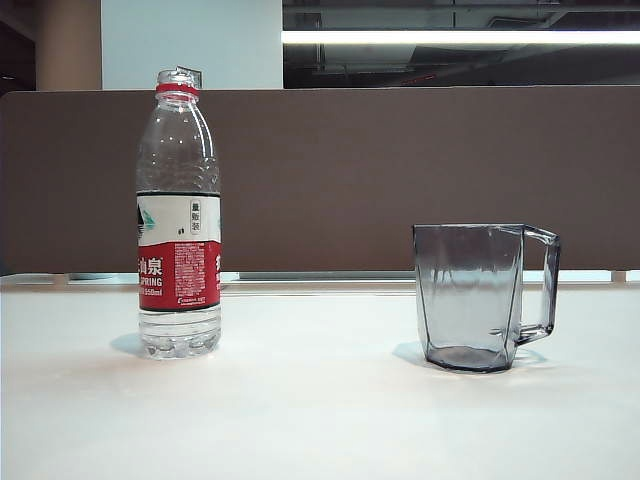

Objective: Pick up the mineral water bottle with the left hand on the table and pour water into the mug until it's half full.

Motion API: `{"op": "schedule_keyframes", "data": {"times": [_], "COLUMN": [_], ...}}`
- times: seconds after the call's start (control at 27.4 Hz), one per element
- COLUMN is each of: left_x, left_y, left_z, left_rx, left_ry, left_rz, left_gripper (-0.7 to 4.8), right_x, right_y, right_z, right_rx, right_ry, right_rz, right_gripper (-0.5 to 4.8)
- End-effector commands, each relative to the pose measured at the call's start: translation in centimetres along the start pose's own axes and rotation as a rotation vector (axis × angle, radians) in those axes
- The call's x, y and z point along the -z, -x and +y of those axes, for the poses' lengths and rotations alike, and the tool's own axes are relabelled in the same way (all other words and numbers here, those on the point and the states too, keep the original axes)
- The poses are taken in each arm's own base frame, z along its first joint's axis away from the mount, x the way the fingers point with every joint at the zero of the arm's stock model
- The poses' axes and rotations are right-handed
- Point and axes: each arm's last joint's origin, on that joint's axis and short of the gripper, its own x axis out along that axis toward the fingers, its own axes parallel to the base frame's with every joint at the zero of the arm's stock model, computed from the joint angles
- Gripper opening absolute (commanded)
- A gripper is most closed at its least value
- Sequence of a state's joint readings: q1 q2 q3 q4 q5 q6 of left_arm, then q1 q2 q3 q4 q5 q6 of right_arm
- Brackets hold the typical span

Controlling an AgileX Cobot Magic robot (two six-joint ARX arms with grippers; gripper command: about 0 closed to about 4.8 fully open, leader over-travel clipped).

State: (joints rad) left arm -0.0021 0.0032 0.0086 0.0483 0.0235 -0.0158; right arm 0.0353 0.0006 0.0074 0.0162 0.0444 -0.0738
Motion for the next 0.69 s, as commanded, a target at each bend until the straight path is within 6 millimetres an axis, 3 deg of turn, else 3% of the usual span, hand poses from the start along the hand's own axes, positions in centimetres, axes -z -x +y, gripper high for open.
{"op": "schedule_keyframes", "data": {"times": [0.04, 0.37, 0.51, 0.69], "left_x": [-0.2, -0.3, -1.8, -3.4], "left_y": [0.0, 0.0, 0.3, 0.3], "left_z": [0.0, 0.0, 0.2, 0.0], "left_rx": [-0.002, -0.005, -0.069, -0.026], "left_ry": [-0.023, -0.041, 0.029, 0.052], "left_rz": [-0.015, -0.017, -0.061, -0.062], "left_gripper": [-0.06, -0.06, -0.06, -0.06], "right_x": [0.0, -0.3, -2.4, -4.5], "right_y": [0.0, 0.0, 0.4, 0.8], "right_z": [0.0, 0.0, -0.2, -0.4], "right_rx": [0.002, 0.002, 0.007, 0.005], "right_ry": [-0.003, -0.004, -0.007, -0.047], "right_rz": [-0.012, -0.021, -0.078, -0.092], "right_gripper": [-0.05, -0.05, -0.05, -0.05]}}
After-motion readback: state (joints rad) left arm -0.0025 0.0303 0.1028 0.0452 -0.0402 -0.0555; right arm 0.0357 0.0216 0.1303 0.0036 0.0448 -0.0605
